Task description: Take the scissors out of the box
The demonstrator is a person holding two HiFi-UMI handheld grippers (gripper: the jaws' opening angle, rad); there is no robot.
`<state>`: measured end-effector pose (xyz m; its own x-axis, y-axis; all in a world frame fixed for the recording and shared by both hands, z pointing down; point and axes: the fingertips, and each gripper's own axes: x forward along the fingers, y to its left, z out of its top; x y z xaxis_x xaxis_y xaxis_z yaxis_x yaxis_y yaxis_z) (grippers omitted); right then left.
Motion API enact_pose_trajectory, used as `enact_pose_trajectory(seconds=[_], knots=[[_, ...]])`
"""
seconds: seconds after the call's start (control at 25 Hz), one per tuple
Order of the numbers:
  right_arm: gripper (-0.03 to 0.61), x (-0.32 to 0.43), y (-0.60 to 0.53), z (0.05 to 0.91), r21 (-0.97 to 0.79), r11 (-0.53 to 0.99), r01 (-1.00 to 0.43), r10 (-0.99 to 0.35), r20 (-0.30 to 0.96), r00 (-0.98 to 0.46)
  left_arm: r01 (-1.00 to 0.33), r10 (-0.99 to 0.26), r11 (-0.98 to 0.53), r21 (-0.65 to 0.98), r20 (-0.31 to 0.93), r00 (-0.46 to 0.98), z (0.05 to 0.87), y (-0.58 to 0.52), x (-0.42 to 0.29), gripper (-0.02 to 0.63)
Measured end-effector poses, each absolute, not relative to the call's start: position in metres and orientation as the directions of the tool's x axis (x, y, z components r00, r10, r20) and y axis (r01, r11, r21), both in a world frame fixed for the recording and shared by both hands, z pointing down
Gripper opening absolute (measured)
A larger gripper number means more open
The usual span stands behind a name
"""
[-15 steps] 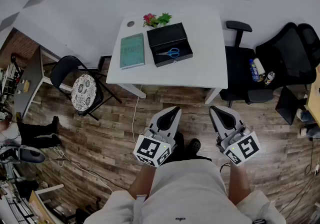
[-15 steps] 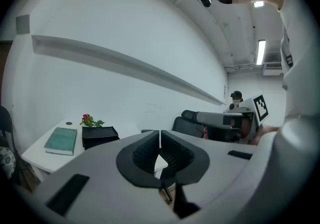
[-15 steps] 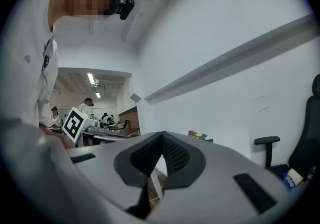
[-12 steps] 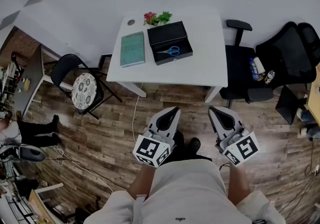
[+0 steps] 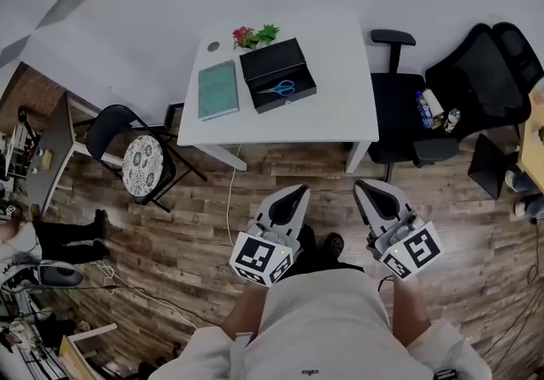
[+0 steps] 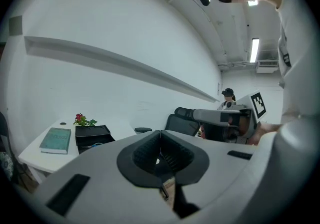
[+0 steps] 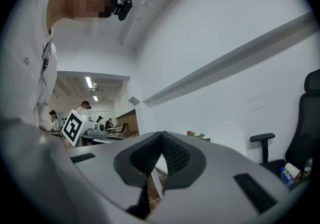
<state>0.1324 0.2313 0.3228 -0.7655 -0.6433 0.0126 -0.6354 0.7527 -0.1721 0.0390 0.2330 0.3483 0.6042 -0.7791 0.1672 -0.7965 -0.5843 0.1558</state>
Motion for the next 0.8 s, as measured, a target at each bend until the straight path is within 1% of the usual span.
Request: enact_pose_trajectory(seconds=[0.08, 0.24, 0.48, 0.8], knots=[[0.006, 0.135, 0.232, 0.328, -0.181, 0.747, -0.64, -0.647, 0.027, -0.762, -0.792, -0.772, -0.59, 0.158, 0.175, 0.61, 0.349, 0.235, 0.044, 0.021], [0.006, 0.135, 0.233, 0.33, -0.228, 0.742, -0.631, -0.645, 0.017, -0.764, -0.785, -0.766, -0.599, 0.159, 0.175, 0.619, 0.348, 0.232, 0.045, 0.021], [0.006, 0.133, 0.221, 0.332, -0.213, 0.729, -0.651, -0.662, 0.024, -0.749, -0.762, -0.743, -0.627, 0.162, 0.169, 0.647, 0.353, 0.219, 0.044, 0.021], [0.008, 0.086, 0.186, 0.33, -0.203, 0.723, -0.66, -0.667, 0.044, -0.744, -0.759, -0.745, -0.63, 0.164, 0.15, 0.65, 0.351, 0.182, -0.004, 0.021]])
